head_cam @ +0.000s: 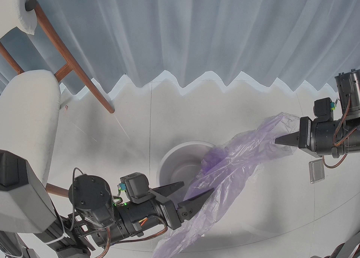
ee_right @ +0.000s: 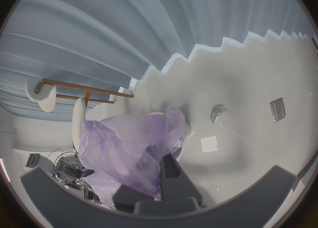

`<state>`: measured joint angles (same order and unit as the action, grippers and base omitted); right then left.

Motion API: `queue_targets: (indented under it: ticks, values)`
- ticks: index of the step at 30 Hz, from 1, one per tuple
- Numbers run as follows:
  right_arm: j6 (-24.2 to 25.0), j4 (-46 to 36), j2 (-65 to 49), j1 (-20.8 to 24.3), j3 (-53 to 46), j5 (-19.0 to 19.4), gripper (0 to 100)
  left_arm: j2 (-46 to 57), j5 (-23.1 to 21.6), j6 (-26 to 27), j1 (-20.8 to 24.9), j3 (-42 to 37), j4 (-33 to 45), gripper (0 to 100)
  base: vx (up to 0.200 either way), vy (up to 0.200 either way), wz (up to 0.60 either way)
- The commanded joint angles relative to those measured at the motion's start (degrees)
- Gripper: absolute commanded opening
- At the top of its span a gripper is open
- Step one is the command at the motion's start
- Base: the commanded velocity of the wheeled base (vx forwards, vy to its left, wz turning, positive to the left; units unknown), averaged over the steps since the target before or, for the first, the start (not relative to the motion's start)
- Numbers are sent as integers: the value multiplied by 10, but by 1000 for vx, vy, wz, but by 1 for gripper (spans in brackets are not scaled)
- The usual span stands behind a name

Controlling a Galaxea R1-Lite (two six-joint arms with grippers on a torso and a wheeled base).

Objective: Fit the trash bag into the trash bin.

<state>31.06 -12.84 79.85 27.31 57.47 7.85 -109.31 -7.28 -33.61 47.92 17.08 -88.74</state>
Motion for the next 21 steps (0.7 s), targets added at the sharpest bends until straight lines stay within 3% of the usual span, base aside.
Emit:
queue_targets:
  ticks: [1,7,8,14,21]
  values:
    - [0,0,-4,1,-2,1,0,-3,1,3,16,-1,0,100,0,0,0]
    - [0,1,-1,1,-8,0,0,-3,-3,4,18,-5,0,100,0,0,0]
    - [0,3,-1,1,-10,0,0,-6,-3,4,18,-3,0,0,0,0,0]
    - [0,11,1,0,-10,1,0,-4,-5,-4,17,6,0,0,0,0,0]
    - [-5,81,32,1,-2,30,0,22,-20,-29,9,13,0,0,0,0,0]
